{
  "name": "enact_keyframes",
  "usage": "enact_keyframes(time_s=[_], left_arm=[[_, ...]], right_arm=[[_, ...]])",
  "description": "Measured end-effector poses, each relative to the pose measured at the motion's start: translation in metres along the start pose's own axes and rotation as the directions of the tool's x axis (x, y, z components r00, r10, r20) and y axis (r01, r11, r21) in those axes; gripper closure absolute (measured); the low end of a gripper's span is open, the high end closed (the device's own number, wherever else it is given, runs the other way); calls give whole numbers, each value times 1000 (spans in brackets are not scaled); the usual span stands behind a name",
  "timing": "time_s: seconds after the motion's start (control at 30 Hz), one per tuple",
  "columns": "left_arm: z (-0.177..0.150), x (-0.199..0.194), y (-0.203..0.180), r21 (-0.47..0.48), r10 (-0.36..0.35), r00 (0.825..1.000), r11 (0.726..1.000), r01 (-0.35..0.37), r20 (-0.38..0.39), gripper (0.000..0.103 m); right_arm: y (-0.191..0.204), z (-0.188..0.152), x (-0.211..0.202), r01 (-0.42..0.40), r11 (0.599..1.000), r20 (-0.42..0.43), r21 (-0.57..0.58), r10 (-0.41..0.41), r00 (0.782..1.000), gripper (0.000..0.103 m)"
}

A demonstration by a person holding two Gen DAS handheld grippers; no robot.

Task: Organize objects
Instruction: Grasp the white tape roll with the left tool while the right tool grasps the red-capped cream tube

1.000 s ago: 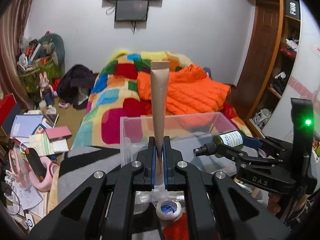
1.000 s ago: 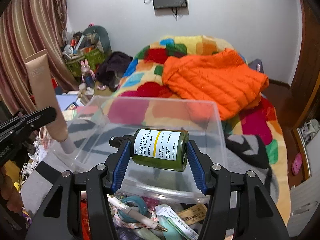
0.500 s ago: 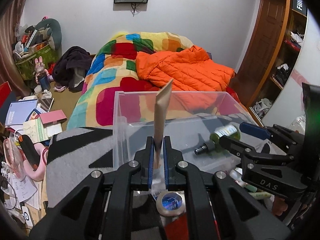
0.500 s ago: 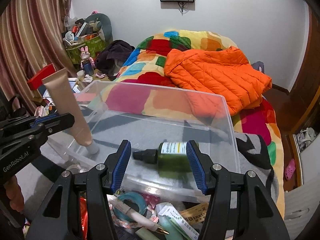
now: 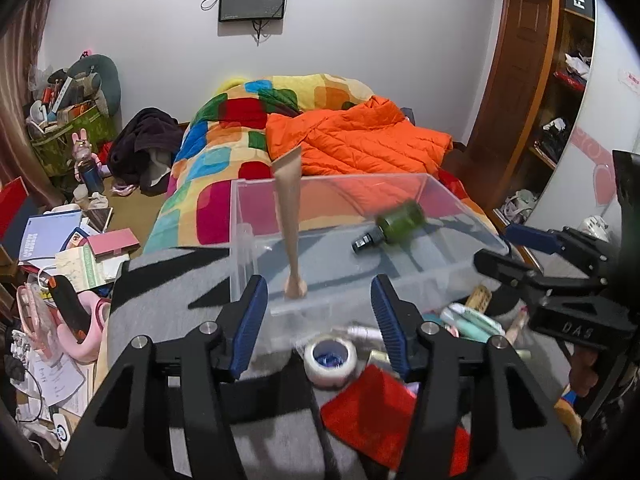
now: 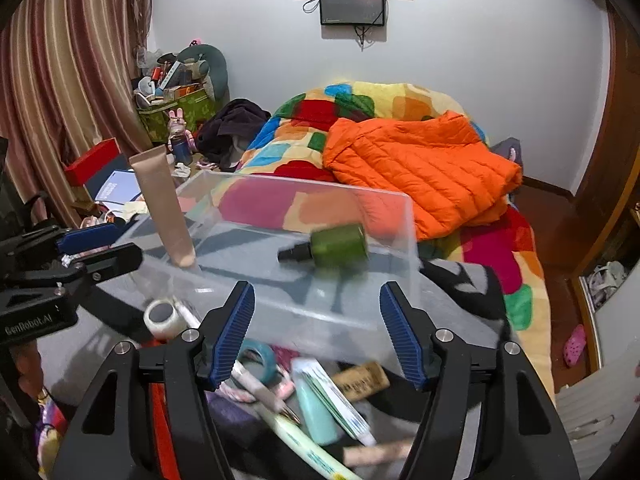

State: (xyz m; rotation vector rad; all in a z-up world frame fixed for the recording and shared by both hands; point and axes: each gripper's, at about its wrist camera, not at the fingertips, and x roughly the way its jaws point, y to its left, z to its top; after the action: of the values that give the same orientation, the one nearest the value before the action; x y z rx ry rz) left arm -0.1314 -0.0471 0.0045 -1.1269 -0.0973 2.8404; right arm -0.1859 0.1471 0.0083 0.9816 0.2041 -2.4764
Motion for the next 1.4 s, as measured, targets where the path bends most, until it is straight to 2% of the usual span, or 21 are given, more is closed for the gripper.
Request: enact_keyframes(time_s=[0.07,0.33,0.57,0.7,0.8,0.87,0.93,1.07,1.27,1.37,1.4], left_arm=[[-7,-2,0,0,4,1000,1000,-4,-6,43],[-39,20,8,-38,-13,993,999,8,-118,43],[-45,41,3,-44,-31,985,999,24,-167,43],[-45,48,0,-45,-31,983,999,24,-183,43],[-45,50,-2,-38,-20,984,999,14,-177,47],[-45,49,-2,-33,-15,985,999,10,-172,60],[-46,50,-2,-35,-16,984,999,10,-176,65],[-51,39,0,-38,-2,990,999,-3,-143,65],[-60,24,10,-50,19,991,998,-26,-131,65],[-61,17,13,-62,25,993,998,-32,-118,65],[-61,13,14,-70,21,994,997,-29,-108,65]], right_arm=[[-6,-6,-3,-2,1000,-9,11,2,1000,41],[-30,-42,-4,38,999,-70,39,-35,997,41],[-57,-75,1,45,992,-153,121,-26,988,41],[-63,-90,3,36,989,-179,146,-10,984,32],[-63,-96,4,42,988,-176,147,-16,984,28],[-62,-96,5,51,988,-172,144,-26,985,26],[-61,-95,7,66,988,-171,137,-42,984,22],[-65,-97,6,77,985,-175,156,-49,983,19],[-87,-96,-3,135,951,-153,278,-95,984,19],[-92,-94,1,152,939,-169,307,-104,980,20],[-91,-94,5,154,940,-182,304,-101,978,26]])
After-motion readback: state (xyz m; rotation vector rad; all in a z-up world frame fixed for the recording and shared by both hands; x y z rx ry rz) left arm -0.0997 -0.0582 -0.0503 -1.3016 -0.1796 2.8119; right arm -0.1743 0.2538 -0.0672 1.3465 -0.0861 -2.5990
